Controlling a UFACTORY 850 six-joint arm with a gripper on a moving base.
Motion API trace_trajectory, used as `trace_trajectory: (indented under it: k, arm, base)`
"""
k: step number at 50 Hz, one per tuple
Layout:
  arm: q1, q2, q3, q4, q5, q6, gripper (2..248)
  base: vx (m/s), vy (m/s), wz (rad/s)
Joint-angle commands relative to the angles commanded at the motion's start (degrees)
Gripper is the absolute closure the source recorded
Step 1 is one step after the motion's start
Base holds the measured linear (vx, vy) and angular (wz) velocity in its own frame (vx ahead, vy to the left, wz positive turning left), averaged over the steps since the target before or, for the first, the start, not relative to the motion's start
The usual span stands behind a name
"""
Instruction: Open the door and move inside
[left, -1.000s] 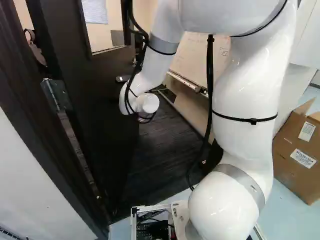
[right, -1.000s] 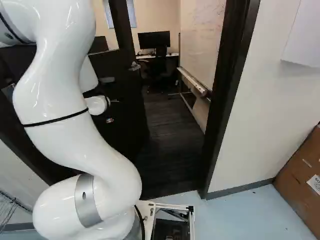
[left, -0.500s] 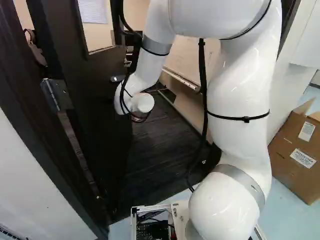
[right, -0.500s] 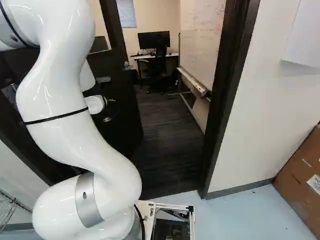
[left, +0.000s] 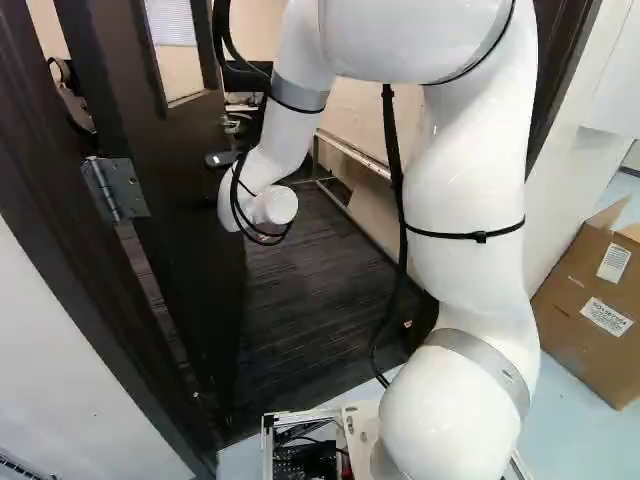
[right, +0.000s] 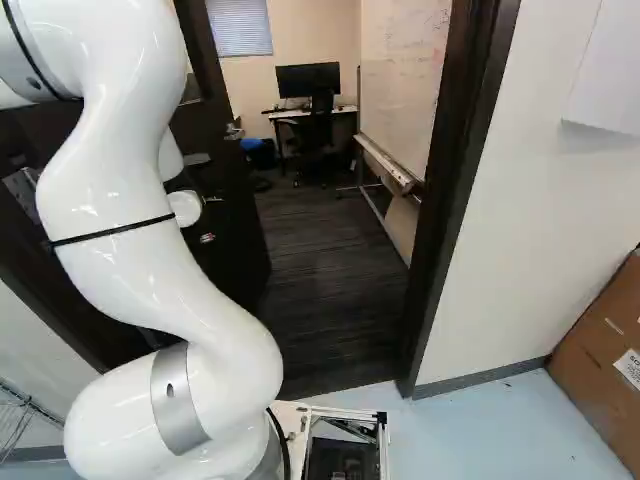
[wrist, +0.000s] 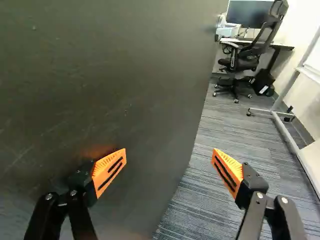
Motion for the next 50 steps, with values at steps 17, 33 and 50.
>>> trace_trajectory:
  k: [17,33,50]
  arm:
    - [1.17,-1.26,-1.57,-2.21,0.0,0.0,3]
    - [1.93,-2.13,-2.64,-4.51,0.0,0.0,3]
    - [2.66,-3.01,-3.75,-7.87,0.08,0.0,3]
  base:
    - [0.0,0.0,0.0]
    - [0.0,0.0,0.0]
    - [0.0,0.0,0.0]
